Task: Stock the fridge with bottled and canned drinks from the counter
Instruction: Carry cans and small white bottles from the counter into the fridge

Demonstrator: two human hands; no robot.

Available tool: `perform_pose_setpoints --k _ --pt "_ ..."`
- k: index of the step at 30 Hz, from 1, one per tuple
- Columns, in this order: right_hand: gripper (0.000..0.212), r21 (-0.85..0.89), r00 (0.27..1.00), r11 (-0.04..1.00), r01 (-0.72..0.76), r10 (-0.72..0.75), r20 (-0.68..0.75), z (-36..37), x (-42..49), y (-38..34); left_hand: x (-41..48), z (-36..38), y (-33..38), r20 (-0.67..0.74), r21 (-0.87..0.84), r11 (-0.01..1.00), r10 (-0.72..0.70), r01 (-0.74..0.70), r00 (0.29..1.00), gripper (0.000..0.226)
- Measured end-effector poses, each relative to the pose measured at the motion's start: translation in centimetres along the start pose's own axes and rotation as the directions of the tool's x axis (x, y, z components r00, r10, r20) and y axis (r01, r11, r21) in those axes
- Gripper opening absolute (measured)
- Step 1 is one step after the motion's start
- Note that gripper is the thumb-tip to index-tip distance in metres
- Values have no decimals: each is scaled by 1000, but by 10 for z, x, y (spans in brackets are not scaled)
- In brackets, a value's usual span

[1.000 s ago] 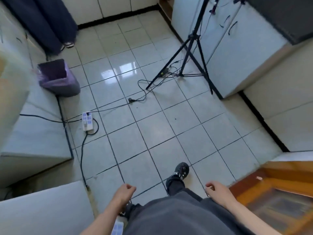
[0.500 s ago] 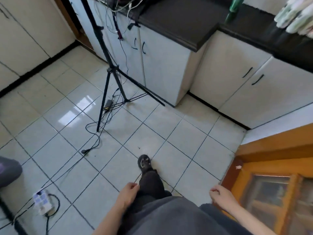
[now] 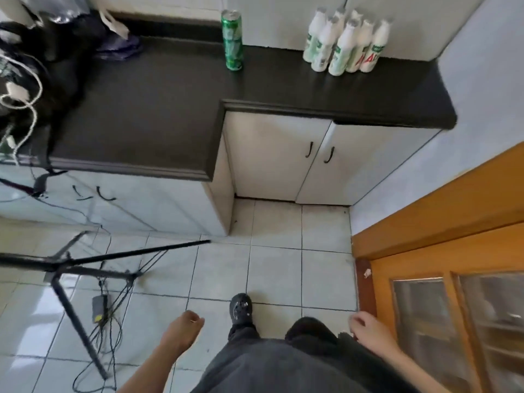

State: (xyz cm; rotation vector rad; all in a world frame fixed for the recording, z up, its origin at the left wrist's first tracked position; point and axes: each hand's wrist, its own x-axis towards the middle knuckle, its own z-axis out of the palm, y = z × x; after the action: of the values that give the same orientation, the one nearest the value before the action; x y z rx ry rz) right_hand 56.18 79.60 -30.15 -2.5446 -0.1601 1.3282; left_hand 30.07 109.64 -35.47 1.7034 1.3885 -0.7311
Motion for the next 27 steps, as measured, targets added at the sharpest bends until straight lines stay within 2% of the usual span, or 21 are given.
perform_pose_setpoints --k 3,8,12,15,18,22,25,27 --pt "20 108 999 994 14 -10 -37 -11 12 -35 44 -53 53 -8 159 985 73 -71 997 32" --pt "15 213 997 975 -58 69 -46 -40 49 -60 94 -83 141 29 181 978 101 -105 994 29" --pt "25 168 997 983 -67 74 -35 -92 106 -77 118 -74 209 108 175 977 100 -118 989 33" --pt "18 102 999 995 16 -12 -44 -154 150 -107 116 -66 263 106 107 984 129 -141 986 20" --pt "12 100 978 979 179 -166 -129 -218 182 -154 108 -74 321 17 -2 986 168 -168 986 19" --pt "15 141 898 913 382 -331 -288 -290 219 -235 110 -111 409 -137 -141 938 299 -317 945 12" --pt "16 184 801 827 530 -418 -429 -327 234 -293 107 -150 461 -328 -327 833 342 -446 880 9" --pt "20 219 735 772 597 -416 -536 -345 240 -327 107 -177 487 -470 -403 751 322 -524 822 12"
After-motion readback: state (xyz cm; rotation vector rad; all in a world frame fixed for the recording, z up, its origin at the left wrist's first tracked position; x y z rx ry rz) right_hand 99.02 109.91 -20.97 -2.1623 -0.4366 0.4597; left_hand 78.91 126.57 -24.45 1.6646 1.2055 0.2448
